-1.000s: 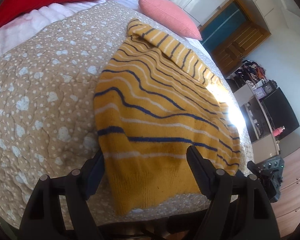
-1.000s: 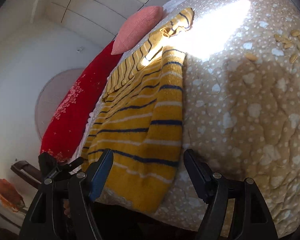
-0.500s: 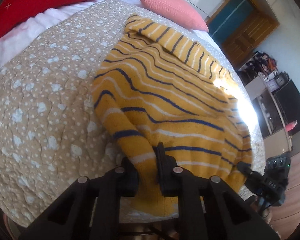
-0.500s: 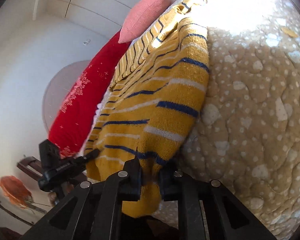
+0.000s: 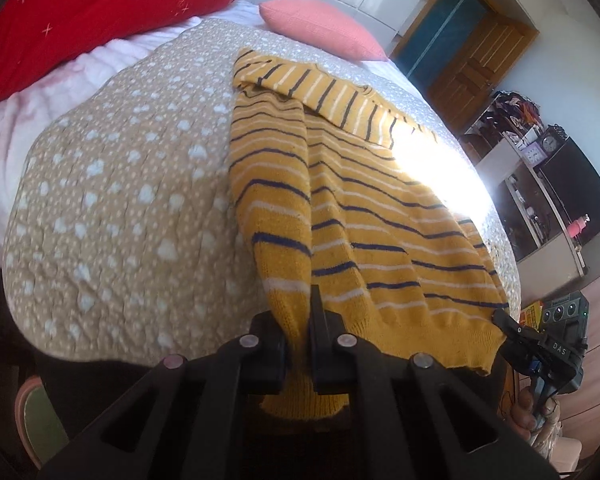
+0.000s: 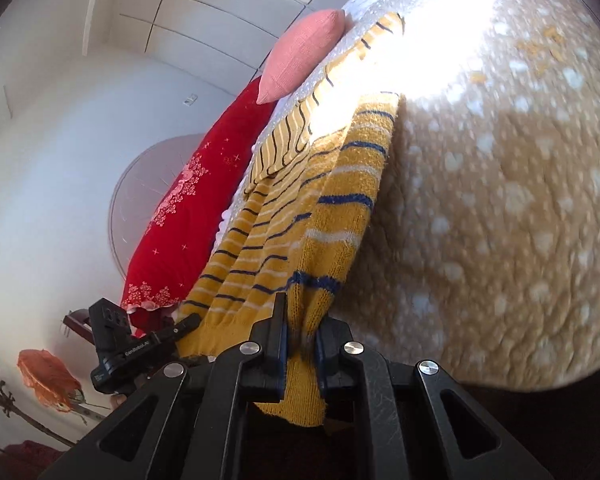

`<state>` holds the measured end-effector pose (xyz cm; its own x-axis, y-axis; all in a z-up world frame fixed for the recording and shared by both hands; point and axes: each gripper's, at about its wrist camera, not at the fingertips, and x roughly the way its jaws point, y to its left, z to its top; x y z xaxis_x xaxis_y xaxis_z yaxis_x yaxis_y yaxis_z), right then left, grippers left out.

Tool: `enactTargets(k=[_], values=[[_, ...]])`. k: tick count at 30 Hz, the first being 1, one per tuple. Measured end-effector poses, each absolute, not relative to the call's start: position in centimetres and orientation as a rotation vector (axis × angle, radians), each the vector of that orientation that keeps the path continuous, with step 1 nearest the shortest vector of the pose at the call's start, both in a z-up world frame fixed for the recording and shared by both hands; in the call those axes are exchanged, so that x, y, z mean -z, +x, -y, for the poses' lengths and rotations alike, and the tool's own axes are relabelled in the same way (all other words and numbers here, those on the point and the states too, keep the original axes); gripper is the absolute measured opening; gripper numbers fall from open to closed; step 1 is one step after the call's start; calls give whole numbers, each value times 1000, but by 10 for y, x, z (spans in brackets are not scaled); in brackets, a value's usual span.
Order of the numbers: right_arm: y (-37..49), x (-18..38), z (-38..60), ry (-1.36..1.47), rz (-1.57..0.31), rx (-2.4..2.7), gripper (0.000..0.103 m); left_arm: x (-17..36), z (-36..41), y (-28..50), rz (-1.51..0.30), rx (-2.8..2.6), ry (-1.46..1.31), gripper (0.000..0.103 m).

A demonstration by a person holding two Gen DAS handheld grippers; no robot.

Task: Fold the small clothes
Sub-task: 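Lift the hem with both tools and fold it up toward the collar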

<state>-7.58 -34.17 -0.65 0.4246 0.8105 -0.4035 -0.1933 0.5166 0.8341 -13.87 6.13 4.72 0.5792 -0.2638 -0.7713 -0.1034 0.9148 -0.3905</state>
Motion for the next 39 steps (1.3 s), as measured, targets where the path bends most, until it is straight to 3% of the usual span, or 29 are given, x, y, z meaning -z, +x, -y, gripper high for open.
enactTargets(k=[7, 17, 39], values=[[-86, 0, 335, 734, -949, -730, 12, -46, -69, -143, -944, 78, -411, 8], [-60, -49, 314, 627, -847, -766, 12, -84, -69, -117, -851, 68, -331, 8], [82, -122, 282, 528, -730, -664, 13, -133, -77, 64, -790, 45, -283, 8]])
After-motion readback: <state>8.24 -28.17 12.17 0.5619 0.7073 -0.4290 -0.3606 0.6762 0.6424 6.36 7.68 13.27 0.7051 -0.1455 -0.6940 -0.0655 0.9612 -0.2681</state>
